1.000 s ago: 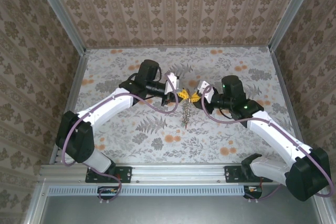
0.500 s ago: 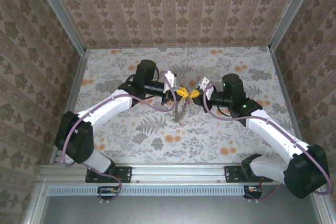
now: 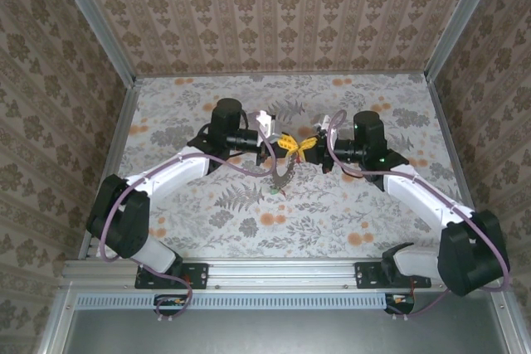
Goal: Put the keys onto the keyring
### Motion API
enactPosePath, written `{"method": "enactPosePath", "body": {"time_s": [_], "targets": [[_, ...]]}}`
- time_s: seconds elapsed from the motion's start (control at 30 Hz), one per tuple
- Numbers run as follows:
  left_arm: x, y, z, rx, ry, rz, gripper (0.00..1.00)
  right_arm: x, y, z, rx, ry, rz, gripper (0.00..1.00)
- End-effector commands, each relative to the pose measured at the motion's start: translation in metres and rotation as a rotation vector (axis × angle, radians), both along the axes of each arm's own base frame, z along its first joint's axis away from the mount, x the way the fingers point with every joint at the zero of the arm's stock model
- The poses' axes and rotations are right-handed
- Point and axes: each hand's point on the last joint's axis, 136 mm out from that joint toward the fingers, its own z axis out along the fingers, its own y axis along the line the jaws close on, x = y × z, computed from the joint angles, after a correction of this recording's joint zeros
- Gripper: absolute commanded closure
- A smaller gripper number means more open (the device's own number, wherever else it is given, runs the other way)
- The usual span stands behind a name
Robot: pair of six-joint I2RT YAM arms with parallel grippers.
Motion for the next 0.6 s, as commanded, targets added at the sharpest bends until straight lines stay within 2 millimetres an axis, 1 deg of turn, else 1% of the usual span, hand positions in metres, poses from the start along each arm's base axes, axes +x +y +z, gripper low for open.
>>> {"method": "enactPosePath", "body": {"time_s": [0.0,0.13,0.2,0.3,0.47,0.57], "targets": [[-0.026,0.0,0.05,-0.146,-0.117,-0.115,1.0,0.0,0.008,0.01,0.073,0.073,0.057,1.0],[-0.025,-0.002,0.05,-0.151,-0.119,-0.118,1.0,0.0,0.011,0.02,0.113,0.109,0.09,1.0],[-0.023,-0.001,0.047,-0.139,-0.121,-0.102,1.0,0.004,0.008,0.022,0.103,0.122,0.063,1.0],[-0.02,0.002,0.04,-0.102,-0.128,-0.066,1.0,0.008,0.0,0.019,0.072,0.108,0.009,1.0],[-0.01,0.007,0.027,-0.054,-0.13,0.006,1.0,0.002,-0.006,0.026,0.049,0.085,-0.016,1.0],[-0.009,0.009,0.021,-0.012,-0.15,0.014,1.0,-0.003,-0.009,0.032,0.036,0.065,-0.025,1.0]]}}
